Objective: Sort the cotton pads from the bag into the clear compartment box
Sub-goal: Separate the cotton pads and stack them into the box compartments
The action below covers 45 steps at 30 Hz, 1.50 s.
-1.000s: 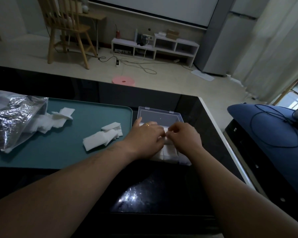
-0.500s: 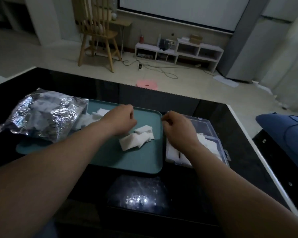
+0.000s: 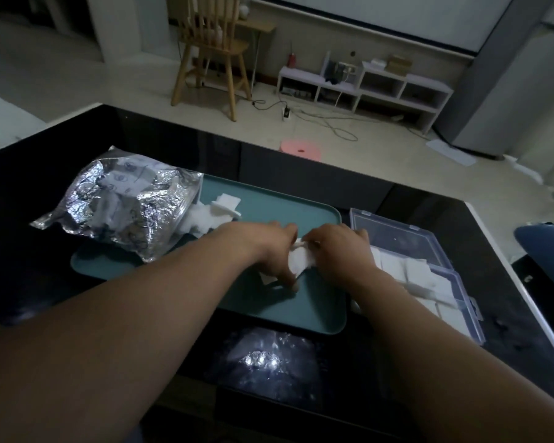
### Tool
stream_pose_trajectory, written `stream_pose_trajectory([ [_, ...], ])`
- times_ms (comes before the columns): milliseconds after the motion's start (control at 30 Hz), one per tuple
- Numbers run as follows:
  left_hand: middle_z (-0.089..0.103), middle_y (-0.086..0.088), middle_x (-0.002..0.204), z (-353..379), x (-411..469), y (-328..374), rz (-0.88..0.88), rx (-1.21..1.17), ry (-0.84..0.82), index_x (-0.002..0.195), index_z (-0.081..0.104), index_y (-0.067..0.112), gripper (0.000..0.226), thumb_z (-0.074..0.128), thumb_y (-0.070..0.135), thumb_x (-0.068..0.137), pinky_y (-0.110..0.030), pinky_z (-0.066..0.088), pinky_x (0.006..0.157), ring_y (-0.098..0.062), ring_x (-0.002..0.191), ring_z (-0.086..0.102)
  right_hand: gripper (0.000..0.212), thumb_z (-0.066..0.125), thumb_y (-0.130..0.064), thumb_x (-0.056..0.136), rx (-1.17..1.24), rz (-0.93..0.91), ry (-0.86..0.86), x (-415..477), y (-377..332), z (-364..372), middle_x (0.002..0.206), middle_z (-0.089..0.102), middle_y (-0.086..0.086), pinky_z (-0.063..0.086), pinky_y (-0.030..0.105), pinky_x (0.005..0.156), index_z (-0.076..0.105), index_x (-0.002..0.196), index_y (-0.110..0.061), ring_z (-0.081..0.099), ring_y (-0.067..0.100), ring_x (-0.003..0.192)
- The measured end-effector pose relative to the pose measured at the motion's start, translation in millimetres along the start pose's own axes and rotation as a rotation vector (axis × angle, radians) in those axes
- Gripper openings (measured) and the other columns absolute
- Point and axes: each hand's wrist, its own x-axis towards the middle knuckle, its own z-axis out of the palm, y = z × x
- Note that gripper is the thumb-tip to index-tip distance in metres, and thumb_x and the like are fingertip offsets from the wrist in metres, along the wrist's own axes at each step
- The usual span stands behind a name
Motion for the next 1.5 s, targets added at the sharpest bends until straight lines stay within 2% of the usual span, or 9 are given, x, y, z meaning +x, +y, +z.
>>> stream_pose_trajectory([
  [167,0.052,-0.009,0.13,9,-3,-7,0.023,-0.026,0.069,0.137,0.036,0.026,0.071,0.077,0.038,0.08,-0.047,0.051,0.095,-0.031,0.111,0.057,0.035,0.046,-0.021,0.102,0.08,0.06,0.063,-1,1,1,0.115,0.072,-0.005,0.033,0.042,0.089,0.073,0.12,-0.033,0.059,0.024,0.111],
  [467,0.049,-0.003,0.14,10,-22,-26,0.072,-0.033,0.112,0.15,0.038,0.029,0.083,0.08,0.046,0.08,-0.042,0.043,0.108,-0.026,0.129,0.052,0.031,0.047,-0.02,0.105,0.209,0.115,0.215,-16,0,-15,0.112,0.072,-0.002,0.041,0.039,0.089,0.075,0.118,-0.025,0.064,0.025,0.105],
  [567,0.049,-0.003,0.141,11,-22,-28,0.072,-0.055,0.139,0.148,0.039,0.031,0.078,0.079,0.043,0.083,-0.041,0.044,0.108,-0.025,0.128,0.053,0.024,0.053,-0.015,0.1,0.512,0.201,0.207,-19,-4,-22,0.094,0.073,0.001,0.049,0.03,0.068,0.076,0.105,-0.017,0.065,0.022,0.085],
  [700,0.05,-0.003,0.136,14,-19,-27,0.083,-0.018,0.142,0.146,0.044,0.032,0.074,0.077,0.048,0.081,-0.042,0.044,0.107,-0.026,0.127,0.051,0.02,0.056,-0.01,0.095,0.914,0.333,0.165,-20,-10,-27,0.086,0.074,0.004,0.058,0.042,0.074,0.075,0.096,-0.017,0.071,0.02,0.077],
  [833,0.054,-0.006,0.125,16,-23,-23,0.091,-0.054,0.166,0.127,0.055,0.024,0.038,0.062,0.038,0.093,-0.039,0.046,0.097,-0.028,0.116,0.056,0.018,0.056,-0.01,0.096,0.993,0.351,0.17,-21,-11,-30,0.092,0.074,0.003,0.056,0.039,0.073,0.072,0.097,-0.019,0.069,0.016,0.074],
  [1000,0.059,-0.008,0.096,-1,-29,-28,-0.011,-0.552,0.292,0.101,0.057,0.004,0.022,0.047,0.023,0.097,-0.036,0.045,0.076,-0.026,0.087,0.055,0.019,0.057,-0.011,0.096,1.092,0.39,0.182,-20,-9,-38,0.093,0.074,0.004,0.053,0.037,0.069,0.071,0.095,-0.024,0.069,0.018,0.077],
  [1100,0.061,-0.013,0.101,-11,-31,-25,-0.057,-1.303,0.28,0.113,0.062,0.004,0.023,0.046,0.009,0.096,-0.033,0.052,0.064,-0.026,0.086,0.057,0.018,0.058,-0.008,0.096,1.253,0.41,0.155,-21,-10,-42,0.096,0.074,0.01,0.05,0.036,0.069,0.072,0.096,-0.02,0.065,0.02,0.078],
  [1200,0.066,-0.023,0.112,-14,-31,-17,-0.077,-1.71,0.253,0.123,0.062,0.002,0.03,0.049,0.006,0.097,-0.031,0.053,0.057,-0.028,0.089,0.064,0.015,0.058,-0.006,0.1,1.45,0.413,0.098,-22,-19,-47,0.092,0.071,0.012,0.047,0.033,0.068,0.071,0.103,-0.013,0.062,0.02,0.078],
  [1500,0.068,-0.016,0.106,-10,-35,10,0.023,-1.728,0.286,0.107,0.062,0.007,0.019,0.047,0.001,0.097,-0.034,0.059,0.07,-0.025,0.09,0.066,0.011,0.063,-0.012,0.099,1.434,0.443,0.07,-35,-33,-43,0.087,0.068,0.01,0.045,0.036,0.069,0.07,0.102,-0.005,0.06,0.02,0.076],
])
